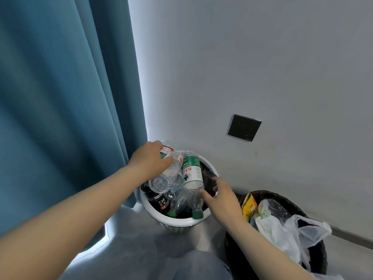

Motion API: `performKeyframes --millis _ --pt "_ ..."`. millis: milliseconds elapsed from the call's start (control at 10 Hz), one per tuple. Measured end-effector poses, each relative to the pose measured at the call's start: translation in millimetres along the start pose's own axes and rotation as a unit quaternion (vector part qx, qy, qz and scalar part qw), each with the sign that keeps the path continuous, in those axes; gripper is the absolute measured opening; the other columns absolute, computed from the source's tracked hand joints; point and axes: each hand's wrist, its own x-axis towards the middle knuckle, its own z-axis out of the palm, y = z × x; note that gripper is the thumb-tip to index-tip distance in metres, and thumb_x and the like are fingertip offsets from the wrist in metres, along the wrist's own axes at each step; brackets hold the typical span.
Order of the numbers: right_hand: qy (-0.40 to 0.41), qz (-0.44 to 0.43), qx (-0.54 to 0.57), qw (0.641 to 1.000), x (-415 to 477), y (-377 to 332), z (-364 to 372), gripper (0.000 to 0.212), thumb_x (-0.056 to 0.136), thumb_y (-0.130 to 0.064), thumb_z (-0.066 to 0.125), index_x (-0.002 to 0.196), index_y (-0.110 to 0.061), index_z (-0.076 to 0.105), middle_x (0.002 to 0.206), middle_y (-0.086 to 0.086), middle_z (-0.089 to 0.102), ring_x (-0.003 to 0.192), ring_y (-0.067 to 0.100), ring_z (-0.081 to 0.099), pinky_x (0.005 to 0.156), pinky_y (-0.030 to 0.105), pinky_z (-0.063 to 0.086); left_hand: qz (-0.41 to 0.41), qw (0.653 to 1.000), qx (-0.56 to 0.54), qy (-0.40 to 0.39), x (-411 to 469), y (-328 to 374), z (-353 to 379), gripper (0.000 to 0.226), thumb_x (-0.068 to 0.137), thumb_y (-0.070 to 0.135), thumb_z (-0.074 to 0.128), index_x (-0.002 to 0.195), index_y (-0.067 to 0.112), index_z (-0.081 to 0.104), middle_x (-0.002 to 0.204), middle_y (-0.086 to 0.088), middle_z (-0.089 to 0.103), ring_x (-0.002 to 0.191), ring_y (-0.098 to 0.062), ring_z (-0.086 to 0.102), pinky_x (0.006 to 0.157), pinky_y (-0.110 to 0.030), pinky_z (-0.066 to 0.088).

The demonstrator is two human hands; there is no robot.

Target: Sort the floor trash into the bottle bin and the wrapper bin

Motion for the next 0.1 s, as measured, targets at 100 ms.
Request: performKeyframes --millis 100 --pt "0.041 -0.015 0.030 0.999 -11.1 1.0 -20.7 0.054 0.086 -0.047 0.062 0.131 -0.021 0.048 0.114 -0.001 0.061 0.099 0.017 0.061 0.081 0.032 0.051 0.073 0.995 0.024 0.059 -20.6 7.1 -9.7 0.037 0.087 0.041 0.056 0.116 0.017 0.057 0.112 -0.003 0.062 0.094 -0.022 0.058 0.074 -0.032 0.049"
